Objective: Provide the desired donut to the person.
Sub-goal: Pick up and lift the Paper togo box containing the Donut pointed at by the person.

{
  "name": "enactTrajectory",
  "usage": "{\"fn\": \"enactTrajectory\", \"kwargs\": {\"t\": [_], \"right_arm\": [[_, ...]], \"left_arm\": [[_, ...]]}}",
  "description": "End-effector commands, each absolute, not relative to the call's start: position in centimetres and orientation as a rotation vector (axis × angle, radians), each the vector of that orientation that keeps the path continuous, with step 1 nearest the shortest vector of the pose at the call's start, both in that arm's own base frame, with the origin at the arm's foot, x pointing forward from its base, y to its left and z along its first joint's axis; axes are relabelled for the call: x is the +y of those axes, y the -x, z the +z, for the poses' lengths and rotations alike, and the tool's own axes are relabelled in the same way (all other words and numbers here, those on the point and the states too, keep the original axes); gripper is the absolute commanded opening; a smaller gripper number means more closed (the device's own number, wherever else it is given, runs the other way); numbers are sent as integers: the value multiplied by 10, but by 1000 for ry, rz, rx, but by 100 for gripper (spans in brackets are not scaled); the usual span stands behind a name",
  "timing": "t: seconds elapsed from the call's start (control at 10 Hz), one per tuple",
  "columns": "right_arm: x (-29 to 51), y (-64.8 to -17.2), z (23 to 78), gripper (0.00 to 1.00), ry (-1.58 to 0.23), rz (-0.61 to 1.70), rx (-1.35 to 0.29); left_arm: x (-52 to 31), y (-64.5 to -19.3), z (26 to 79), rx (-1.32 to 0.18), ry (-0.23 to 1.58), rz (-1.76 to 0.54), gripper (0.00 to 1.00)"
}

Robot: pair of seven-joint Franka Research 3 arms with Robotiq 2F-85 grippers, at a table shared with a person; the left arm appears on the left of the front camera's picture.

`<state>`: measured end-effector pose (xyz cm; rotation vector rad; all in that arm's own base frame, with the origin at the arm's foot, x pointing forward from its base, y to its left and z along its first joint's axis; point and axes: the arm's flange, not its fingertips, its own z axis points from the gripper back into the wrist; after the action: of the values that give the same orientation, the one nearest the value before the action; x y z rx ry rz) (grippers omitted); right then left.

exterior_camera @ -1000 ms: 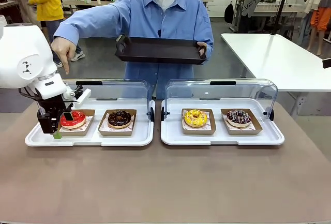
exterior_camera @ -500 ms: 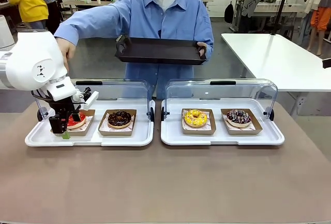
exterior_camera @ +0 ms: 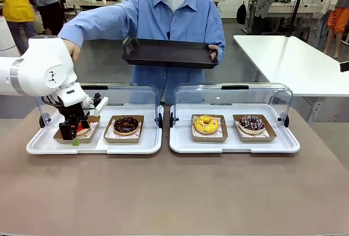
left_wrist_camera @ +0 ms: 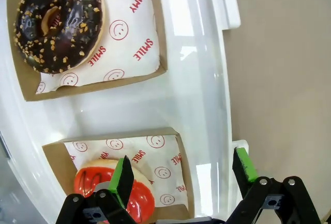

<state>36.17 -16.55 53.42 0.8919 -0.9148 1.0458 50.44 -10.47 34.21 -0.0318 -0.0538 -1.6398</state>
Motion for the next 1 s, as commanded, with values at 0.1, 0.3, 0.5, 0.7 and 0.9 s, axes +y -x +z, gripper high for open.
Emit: {"fn": "enactTrajectory", "kwargs": {"t": [0.1, 0.3, 0.5, 0.7, 0.9], "right_arm": [[-165, -362, 534, 100, -899, 1049, -919], [-165, -362, 534, 100, -899, 1049, -919], [-165, -362, 534, 100, -899, 1049, -919], [-165, -362, 534, 100, -899, 1049, -919], [-165, -362, 534, 100, -899, 1049, -919]], "left_arm": [[-106, -518, 333, -87, 49, -1633, 100], [-107, -520, 330, -85, 40, -1631, 100], [-105, -523, 325, -70, 36, -1628, 100], [-105, -523, 321, -69, 31, -1634, 96], [-104, -524, 320, -67, 20, -1642, 44]]}}
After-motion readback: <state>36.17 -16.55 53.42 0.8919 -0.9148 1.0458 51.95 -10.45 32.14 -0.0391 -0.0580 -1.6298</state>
